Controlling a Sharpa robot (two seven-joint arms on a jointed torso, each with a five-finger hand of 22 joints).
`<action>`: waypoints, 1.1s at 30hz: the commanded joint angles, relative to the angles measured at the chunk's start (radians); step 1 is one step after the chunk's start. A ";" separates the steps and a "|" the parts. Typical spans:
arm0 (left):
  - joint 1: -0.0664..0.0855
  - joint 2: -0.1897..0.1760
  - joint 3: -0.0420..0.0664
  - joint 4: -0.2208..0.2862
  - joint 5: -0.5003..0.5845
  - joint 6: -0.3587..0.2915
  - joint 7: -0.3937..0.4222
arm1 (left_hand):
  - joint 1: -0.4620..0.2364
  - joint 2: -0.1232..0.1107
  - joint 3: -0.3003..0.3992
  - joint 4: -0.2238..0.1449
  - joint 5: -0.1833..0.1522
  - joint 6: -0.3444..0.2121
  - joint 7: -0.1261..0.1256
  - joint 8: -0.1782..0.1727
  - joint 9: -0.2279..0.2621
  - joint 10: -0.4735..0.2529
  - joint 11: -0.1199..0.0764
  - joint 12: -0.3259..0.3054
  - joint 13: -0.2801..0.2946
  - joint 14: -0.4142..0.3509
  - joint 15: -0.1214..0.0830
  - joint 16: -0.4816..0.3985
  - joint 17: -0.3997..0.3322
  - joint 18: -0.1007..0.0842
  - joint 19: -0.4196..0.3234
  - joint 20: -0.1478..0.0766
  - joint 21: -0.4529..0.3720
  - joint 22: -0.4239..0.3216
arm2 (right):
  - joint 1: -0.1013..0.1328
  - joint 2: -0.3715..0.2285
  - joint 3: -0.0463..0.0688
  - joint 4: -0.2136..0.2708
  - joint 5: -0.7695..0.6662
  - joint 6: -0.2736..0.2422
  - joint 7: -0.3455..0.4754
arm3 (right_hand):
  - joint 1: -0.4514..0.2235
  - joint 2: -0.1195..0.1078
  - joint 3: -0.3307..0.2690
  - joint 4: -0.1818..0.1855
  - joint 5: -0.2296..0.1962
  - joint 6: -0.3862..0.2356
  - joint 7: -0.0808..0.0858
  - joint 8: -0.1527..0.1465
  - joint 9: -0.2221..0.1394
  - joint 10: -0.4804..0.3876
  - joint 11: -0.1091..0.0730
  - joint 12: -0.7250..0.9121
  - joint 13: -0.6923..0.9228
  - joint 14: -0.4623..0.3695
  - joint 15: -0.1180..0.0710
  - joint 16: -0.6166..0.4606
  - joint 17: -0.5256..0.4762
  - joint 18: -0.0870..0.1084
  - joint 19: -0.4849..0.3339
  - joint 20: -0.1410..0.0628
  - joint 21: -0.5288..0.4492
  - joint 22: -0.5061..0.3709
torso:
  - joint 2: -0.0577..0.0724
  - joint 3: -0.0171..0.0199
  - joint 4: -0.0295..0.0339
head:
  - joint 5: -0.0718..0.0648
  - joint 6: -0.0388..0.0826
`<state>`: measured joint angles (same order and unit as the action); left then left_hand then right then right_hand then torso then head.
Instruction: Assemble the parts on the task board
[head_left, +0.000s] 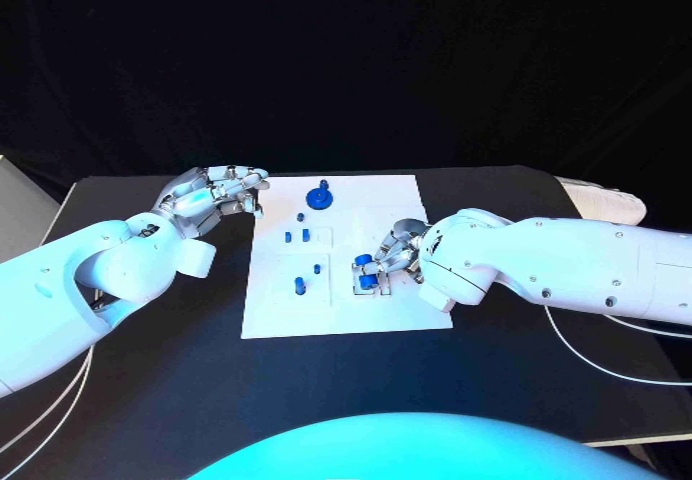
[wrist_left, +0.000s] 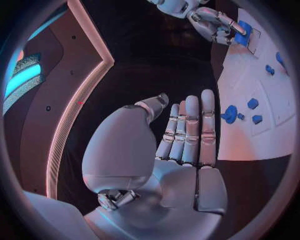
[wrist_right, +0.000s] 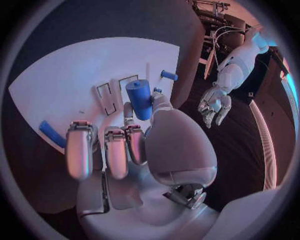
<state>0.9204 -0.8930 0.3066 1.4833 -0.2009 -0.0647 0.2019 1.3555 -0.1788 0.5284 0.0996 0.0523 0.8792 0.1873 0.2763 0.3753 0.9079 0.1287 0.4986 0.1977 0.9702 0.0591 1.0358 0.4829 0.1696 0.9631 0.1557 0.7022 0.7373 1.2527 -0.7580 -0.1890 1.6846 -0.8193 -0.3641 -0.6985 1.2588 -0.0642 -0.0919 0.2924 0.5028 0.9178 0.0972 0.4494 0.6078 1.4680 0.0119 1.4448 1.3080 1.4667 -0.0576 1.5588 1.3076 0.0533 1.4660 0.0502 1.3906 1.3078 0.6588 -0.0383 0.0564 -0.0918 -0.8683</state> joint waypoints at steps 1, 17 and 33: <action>0.000 0.001 0.000 0.002 -0.003 0.018 0.004 | -0.001 0.010 0.001 0.004 0.001 -0.005 -0.001 0.005 -0.001 -0.008 0.000 -0.003 -0.001 0.004 0.002 -0.004 0.001 0.013 0.008 -0.001 -0.005 -0.002 | -0.001 0.005 -0.002 -0.007 -0.039 0.037 -0.014 | -0.009 0.001 -0.002 0.001 -0.006 0.026 -0.018 0.006 -0.001 0.006 -0.008 0.001 0.144 0.100 -0.004 0.005 0.245 -0.017 0.054 -0.006 0.005 0.167 | 0.001 0.0000 0.0002 | 0.003 -0.002; 0.000 -0.001 0.000 0.002 -0.003 0.018 0.004 | -0.001 0.010 -0.001 0.007 0.001 -0.006 -0.001 0.006 -0.002 -0.011 0.000 -0.005 -0.002 0.002 0.003 -0.004 0.001 0.013 0.007 0.000 -0.008 -0.003 | -0.006 0.019 -0.009 -0.024 -0.101 0.083 -0.018 | -0.057 -0.004 -0.027 0.001 -0.105 0.024 -0.021 0.032 -0.002 -0.001 -0.010 -0.011 0.134 0.100 -0.006 0.005 0.244 -0.016 0.053 -0.008 0.000 0.168 | 0.001 0.0004 0.0004 | 0.007 -0.004; 0.000 -0.004 0.000 0.001 -0.003 0.019 0.003 | -0.001 0.010 -0.001 0.007 0.001 -0.006 -0.001 0.006 -0.002 -0.011 0.000 -0.005 -0.002 0.002 0.003 -0.004 0.001 0.013 0.007 0.000 -0.008 -0.003 | -0.012 0.030 -0.012 -0.053 -0.156 0.096 -0.019 | -0.082 -0.002 -0.042 0.002 -0.140 0.024 -0.023 0.045 0.000 -0.005 -0.011 -0.017 0.129 0.099 -0.006 0.004 0.243 -0.016 0.053 -0.008 -0.003 0.168 | 0.001 0.0007 -0.0006 | 0.010 -0.004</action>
<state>0.9204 -0.8978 0.3064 1.4830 -0.2018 -0.0621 0.1996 1.3555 -0.1788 0.5284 0.0995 0.0523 0.8792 0.1873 0.2762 0.3743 0.9006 0.1288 0.4987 0.1966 0.9702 0.0591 1.0358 0.4829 0.1696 0.9631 0.1557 0.6978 0.7351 1.2421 -0.7298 -0.2004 1.6333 -0.9386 -0.2892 -0.6991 1.1850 -0.0669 -0.1269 0.2939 0.3676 0.9464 0.0686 0.4906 0.6062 1.4640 0.0080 1.4329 1.3076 1.4667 -0.0575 1.5588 1.3074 0.0533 1.4659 0.0503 1.3905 1.3074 0.6600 -0.0377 0.0559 -0.0817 -0.8728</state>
